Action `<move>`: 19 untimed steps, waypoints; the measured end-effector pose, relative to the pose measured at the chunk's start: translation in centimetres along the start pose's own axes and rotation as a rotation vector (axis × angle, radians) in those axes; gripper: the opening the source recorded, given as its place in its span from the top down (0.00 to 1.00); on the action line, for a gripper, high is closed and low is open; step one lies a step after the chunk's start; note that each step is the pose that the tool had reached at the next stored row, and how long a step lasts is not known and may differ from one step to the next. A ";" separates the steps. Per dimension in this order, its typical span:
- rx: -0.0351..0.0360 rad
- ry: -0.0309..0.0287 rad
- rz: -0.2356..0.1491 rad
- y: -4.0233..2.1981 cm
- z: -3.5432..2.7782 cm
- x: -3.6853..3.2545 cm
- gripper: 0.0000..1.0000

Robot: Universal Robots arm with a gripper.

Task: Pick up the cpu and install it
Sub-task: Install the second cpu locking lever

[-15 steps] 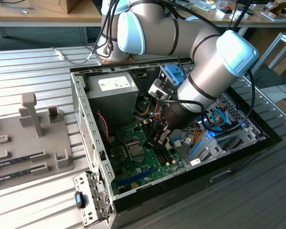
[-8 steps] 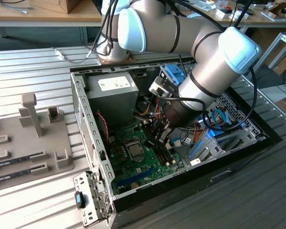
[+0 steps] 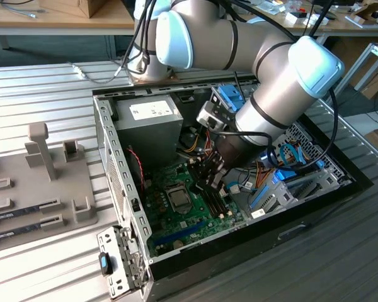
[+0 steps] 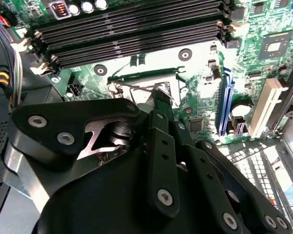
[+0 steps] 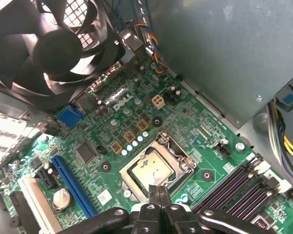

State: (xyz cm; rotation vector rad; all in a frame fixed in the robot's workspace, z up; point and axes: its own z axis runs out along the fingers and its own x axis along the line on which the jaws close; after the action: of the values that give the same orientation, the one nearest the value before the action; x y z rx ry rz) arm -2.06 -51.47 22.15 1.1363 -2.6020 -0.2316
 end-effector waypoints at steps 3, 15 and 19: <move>0.0072 0.0097 -0.036 -0.03 0.05 -0.02 0.89; 0.0030 0.0048 -0.040 0.37 -0.94 0.05 0.89; -0.0087 -0.0080 -0.047 0.57 -1.63 0.19 0.89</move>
State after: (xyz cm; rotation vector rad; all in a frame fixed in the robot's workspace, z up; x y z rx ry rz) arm -2.04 -51.27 23.88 1.1974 -2.5805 -0.2579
